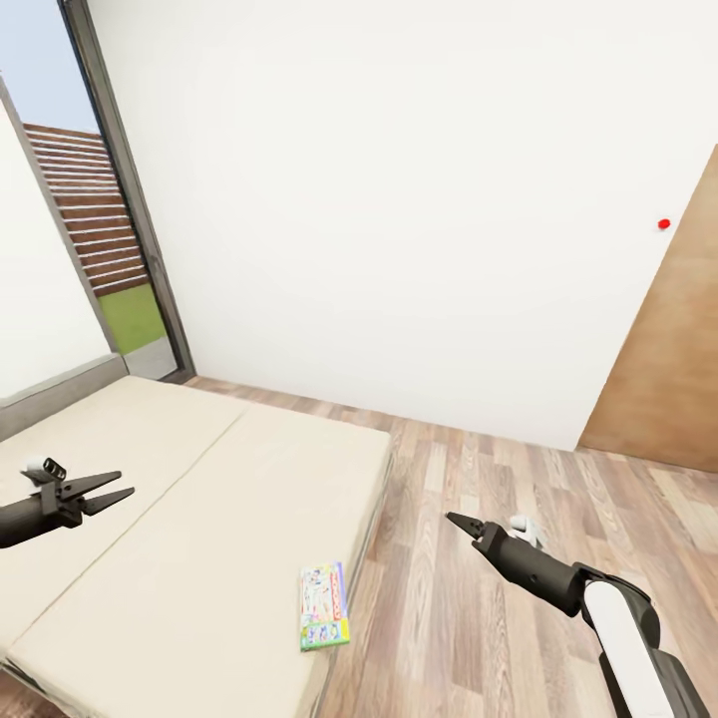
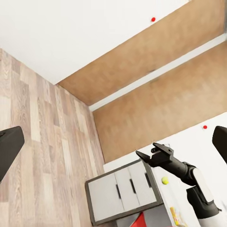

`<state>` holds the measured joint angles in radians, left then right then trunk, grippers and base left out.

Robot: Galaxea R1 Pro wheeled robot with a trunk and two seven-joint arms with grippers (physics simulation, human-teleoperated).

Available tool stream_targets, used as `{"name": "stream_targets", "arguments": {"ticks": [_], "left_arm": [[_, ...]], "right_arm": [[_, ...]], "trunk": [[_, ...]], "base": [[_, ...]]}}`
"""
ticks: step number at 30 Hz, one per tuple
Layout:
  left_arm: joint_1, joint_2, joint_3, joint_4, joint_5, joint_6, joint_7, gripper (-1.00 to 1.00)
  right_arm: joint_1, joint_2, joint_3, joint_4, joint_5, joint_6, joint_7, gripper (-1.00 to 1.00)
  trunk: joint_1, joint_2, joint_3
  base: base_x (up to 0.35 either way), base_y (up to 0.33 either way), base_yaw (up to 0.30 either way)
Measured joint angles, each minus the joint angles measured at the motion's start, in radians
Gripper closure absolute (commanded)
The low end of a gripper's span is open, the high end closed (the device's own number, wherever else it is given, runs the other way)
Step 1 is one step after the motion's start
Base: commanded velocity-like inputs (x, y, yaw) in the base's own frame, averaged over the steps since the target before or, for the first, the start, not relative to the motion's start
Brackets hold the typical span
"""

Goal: Put all the toys in the child's room - the three board games (two on the bed and one on the table), the two jigsaw puzzles on the table, and the tennis ball on the table - inside the toy box on the table in the child's room.

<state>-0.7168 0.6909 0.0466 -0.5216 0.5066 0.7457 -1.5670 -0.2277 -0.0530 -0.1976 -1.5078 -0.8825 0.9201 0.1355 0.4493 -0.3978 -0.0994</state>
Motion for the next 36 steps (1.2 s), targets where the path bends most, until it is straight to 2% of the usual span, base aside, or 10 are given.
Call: {"name": "stream_targets", "arguments": {"ticks": [6, 19, 36], "left_arm": [[0.000, -0.001, 0.000, 0.000, 0.000, 0.000, 0.000, -1.00], [0.000, -0.001, 0.000, 0.000, 0.000, 0.001, 0.000, -1.00], [0.000, -0.001, 0.000, 0.000, 0.000, 0.001, 0.000, -1.00]], "right_arm": [[0.000, 0.001, 0.000, 0.000, 0.001, 0.000, 0.000, -1.00], [0.000, -0.001, 0.000, -0.001, 0.003, 0.000, 0.001, -1.00], [0.000, -0.001, 0.000, -0.001, 0.002, 0.000, 0.004, -1.00]], "trunk": [[0.000, 0.000, 0.001], [0.000, 0.000, 0.002], [0.000, 0.000, 0.002]], "base": [[0.086, -0.140, 0.209], [0.009, -0.031, 0.050], [0.000, -0.055, 0.225]]}}
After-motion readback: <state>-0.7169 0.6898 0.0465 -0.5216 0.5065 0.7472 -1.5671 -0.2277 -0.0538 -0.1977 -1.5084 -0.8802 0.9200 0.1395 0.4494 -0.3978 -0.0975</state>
